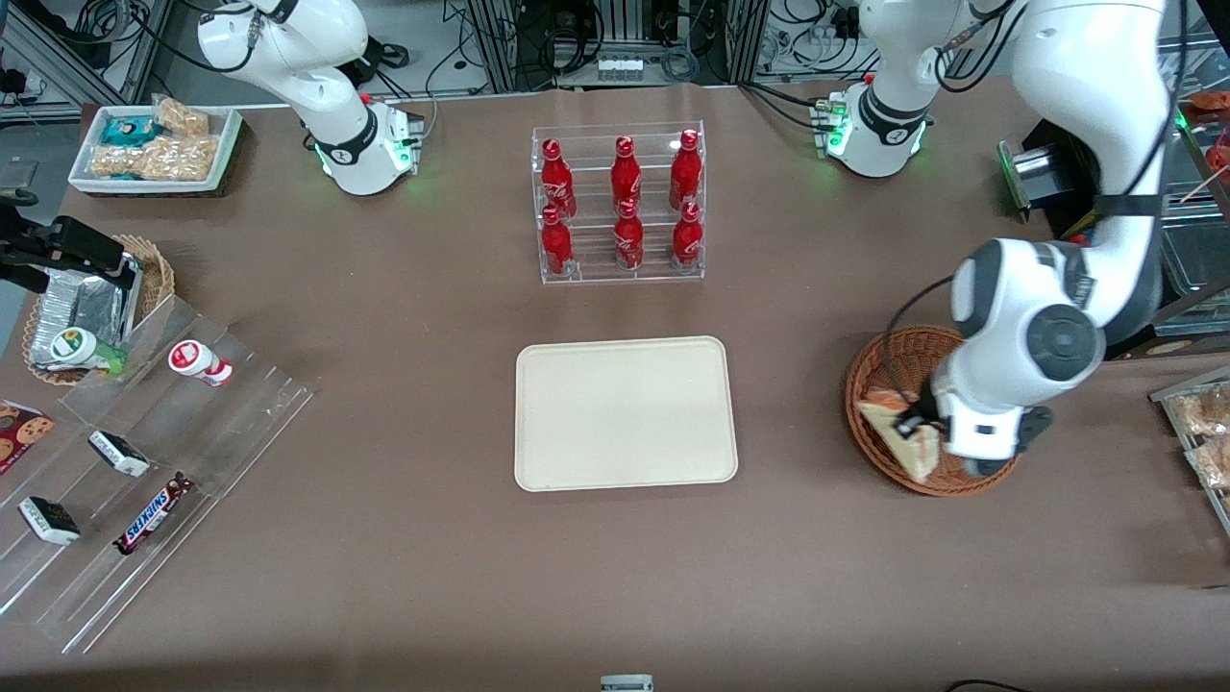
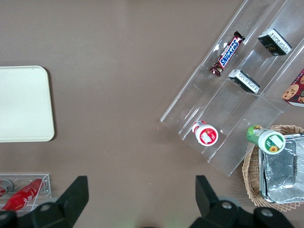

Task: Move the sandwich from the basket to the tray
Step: 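Close the left gripper on the sandwich and lift it from the basket, then carry the sandwich with the left gripper over the cream tray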

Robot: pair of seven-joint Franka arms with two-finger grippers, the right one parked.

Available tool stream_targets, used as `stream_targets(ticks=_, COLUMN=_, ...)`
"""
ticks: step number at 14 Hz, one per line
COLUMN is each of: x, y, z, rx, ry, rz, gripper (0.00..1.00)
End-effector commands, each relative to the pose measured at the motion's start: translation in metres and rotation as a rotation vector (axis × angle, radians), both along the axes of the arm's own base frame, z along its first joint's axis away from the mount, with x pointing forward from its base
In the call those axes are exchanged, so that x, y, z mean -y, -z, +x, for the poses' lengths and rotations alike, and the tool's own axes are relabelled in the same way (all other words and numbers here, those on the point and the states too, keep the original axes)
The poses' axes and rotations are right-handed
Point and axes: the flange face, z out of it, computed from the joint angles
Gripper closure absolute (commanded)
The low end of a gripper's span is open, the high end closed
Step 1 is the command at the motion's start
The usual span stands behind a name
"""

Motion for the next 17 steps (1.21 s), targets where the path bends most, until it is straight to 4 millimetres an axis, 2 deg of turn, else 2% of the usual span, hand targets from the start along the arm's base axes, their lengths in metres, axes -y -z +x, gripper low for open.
stream_targets(ticks=1, x=0.079, y=0.005, z=-0.009, rx=-0.008, ry=0.100, rz=0.003, gripper=0.92)
stream_targets(ticks=2, x=0.114, y=0.004, z=-0.014, rx=0.004, ry=0.143, rz=0.001, gripper=0.91)
stream_targets(ticks=3, x=0.140, y=0.004, z=-0.016, rx=0.014, ry=0.178, rz=0.000, gripper=0.91)
stream_targets(ticks=5, x=0.199, y=0.013, z=-0.025, rx=0.027, ry=0.264, rz=-0.006, gripper=0.90)
stream_targets(ticks=7, x=0.253, y=0.025, z=-0.049, rx=0.025, ry=0.349, rz=-0.007, gripper=0.90)
stream_targets(ticks=12, x=0.335, y=0.056, z=-0.083, rx=0.024, ry=0.450, rz=-0.016, gripper=0.88)
stream_targets(ticks=15, x=0.364, y=0.074, z=-0.091, rx=0.028, ry=0.442, rz=-0.017, gripper=0.85)
stream_targets(ticks=17, x=0.368, y=0.082, z=-0.089, rx=0.052, ry=0.445, rz=-0.032, gripper=0.82)
